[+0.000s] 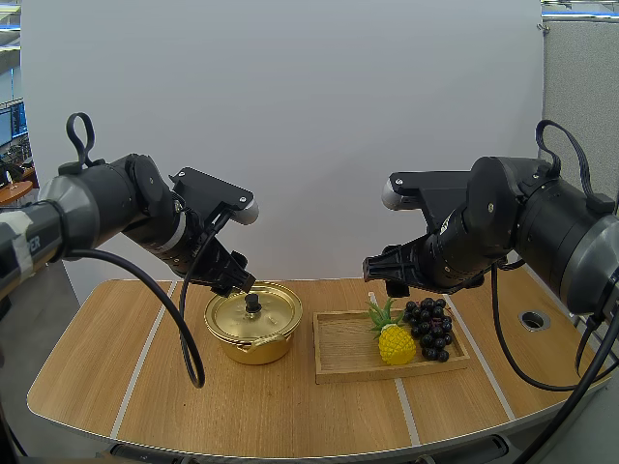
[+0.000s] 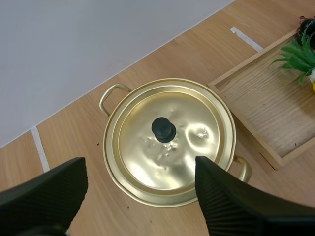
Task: Open the pot, put the pineapple inside, and close it
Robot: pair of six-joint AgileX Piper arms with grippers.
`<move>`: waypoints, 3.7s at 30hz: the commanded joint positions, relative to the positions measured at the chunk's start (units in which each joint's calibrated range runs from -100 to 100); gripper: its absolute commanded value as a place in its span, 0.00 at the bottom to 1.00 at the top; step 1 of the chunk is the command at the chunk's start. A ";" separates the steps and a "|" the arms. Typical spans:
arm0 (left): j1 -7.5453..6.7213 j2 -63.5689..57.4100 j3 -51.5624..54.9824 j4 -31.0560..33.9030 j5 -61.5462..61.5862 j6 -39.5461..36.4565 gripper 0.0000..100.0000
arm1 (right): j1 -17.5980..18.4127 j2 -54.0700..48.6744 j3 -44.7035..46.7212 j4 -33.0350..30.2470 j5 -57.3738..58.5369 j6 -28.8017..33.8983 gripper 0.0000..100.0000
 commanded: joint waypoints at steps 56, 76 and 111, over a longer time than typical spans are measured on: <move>-3.24 30.17 -11.85 -2.24 -3.17 6.24 0.16 | 0.13 -0.36 -0.45 -2.51 1.37 0.55 1.00; -3.24 20.23 -22.39 -1.79 8.70 4.81 0.00 | 0.13 -0.36 -0.45 -2.51 1.37 0.55 1.00; -3.24 3.19 -62.15 7.86 8.00 -6.41 0.00 | 0.13 -0.10 -0.45 -1.49 -3.83 0.55 1.00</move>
